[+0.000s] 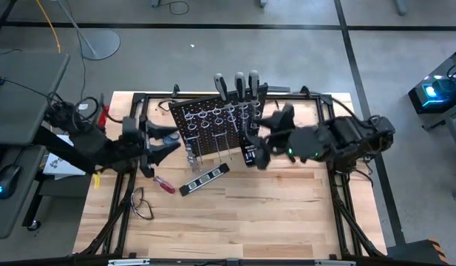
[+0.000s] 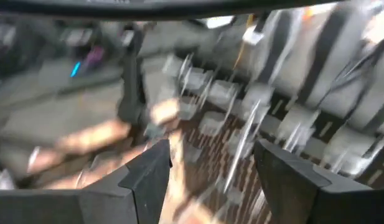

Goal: Hang tools onto peg board
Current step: Hang the red transparent screwdriver on the pegboard

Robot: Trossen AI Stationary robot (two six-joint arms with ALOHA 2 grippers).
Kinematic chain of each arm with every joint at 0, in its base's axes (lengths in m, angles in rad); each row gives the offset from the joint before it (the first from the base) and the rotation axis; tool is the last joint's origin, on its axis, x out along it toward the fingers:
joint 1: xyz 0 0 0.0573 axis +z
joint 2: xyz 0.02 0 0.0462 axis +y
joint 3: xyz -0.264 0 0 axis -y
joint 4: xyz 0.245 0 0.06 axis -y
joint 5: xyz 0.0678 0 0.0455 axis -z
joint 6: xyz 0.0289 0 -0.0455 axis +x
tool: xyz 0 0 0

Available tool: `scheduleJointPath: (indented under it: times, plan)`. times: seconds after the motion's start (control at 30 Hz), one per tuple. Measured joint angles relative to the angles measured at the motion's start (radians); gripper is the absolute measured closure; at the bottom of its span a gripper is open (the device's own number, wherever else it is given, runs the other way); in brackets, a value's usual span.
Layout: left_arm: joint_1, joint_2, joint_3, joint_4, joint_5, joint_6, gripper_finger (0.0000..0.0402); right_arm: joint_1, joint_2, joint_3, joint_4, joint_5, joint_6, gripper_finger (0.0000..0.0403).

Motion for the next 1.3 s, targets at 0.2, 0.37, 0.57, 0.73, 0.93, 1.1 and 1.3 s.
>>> scheduleJointPath:
  times: [0.2, 0.37, 0.57, 0.73, 0.93, 1.1, 1.3]
  plan:
    - [-0.046, 0.006, 0.0, -0.316, -0.012, -0.346, 0.0163, 0.039, 0.003, 0.0, -0.25, -0.089, 0.202, 0.018]
    - [-0.079, 0.024, 0.0, -0.586, 0.072, -0.677, 0.0163, 0.082, 0.003, 0.0, -0.388, -0.099, 0.321, 0.018]
    - [-0.111, 0.069, 0.0, -0.756, 0.184, -0.874, 0.0163, 0.143, 0.024, 0.0, -0.586, -0.13, 0.494, 0.018]
    - [-0.111, 0.141, 0.0, -0.961, 0.376, -1.019, 0.0163, 0.167, 0.039, -0.042, -0.577, -0.168, 0.557, 0.018]
    - [-0.113, 0.292, 0.0, -1.203, 0.696, -0.856, 0.0163, 0.171, 0.041, -0.202, -0.551, -0.239, 0.595, 0.018]
    - [-0.091, 0.415, 0.0, -1.194, 0.644, -0.585, 0.0163, 0.17, 0.041, -0.298, -0.443, -0.301, 0.59, 0.018]
    - [-0.074, 0.508, -0.089, -1.11, 0.672, -0.367, 0.0163, 0.191, 0.041, -0.314, -0.395, -0.315, 0.606, 0.0181]
